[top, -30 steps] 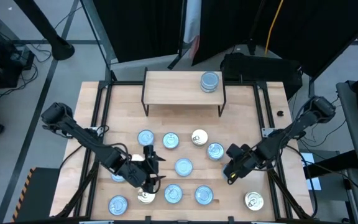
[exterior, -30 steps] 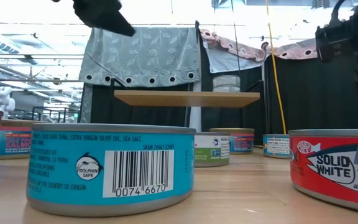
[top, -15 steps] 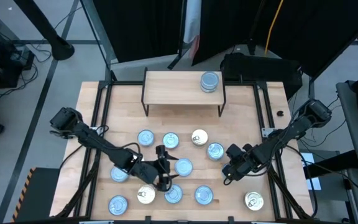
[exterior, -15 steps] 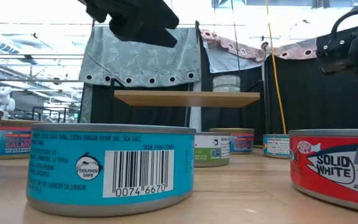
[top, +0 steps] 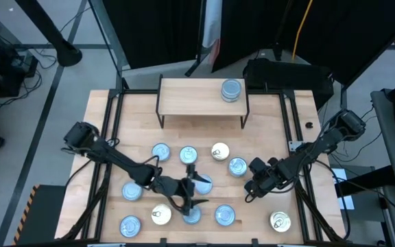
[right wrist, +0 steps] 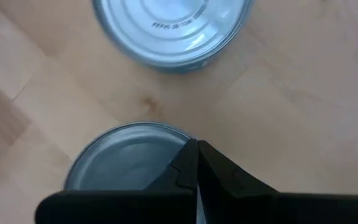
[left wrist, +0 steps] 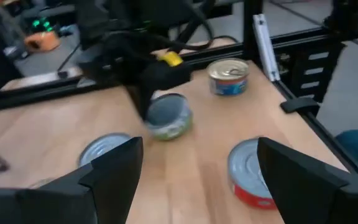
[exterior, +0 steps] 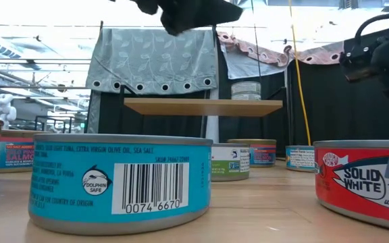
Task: Stack canned seafood by type on shelf
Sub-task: Stack the green tuna can on top of the other green tuna cans on the shelf
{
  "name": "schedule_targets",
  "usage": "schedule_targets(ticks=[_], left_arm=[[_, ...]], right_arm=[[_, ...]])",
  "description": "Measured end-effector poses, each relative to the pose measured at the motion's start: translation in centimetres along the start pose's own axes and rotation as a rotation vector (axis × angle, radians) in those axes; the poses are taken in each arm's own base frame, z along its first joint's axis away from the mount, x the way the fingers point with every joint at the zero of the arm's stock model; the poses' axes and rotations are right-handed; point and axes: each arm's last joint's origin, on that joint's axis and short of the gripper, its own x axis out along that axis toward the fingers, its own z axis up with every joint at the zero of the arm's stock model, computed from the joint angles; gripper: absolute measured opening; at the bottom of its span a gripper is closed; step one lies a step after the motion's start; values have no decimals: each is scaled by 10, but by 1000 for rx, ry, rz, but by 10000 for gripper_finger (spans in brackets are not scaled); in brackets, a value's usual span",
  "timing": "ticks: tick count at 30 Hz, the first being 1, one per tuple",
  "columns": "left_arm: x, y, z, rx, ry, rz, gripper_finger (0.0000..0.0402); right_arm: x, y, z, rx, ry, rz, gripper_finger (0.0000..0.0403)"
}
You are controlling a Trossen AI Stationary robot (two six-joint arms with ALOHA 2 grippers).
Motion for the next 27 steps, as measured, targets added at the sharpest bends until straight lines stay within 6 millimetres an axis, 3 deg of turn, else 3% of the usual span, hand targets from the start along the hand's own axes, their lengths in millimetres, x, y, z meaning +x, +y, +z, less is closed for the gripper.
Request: schedule_targets(ticks=[5,11,18,27], left_arm=[[27,-2,-16,-9,-29,-22,313],[50,-5,-19,-10,-30,-56,313],[49,-6,-17,21,-8,-70,313],[48,-7,-24,35,66,-77,313]], right_arm=[[5,-4,3,-7,28,-38,0],[12,-4,10,-18,49,-66,0],[15,-5,17,-52,37,-77,0],[-12,9,7,-87,-7,133,0]])
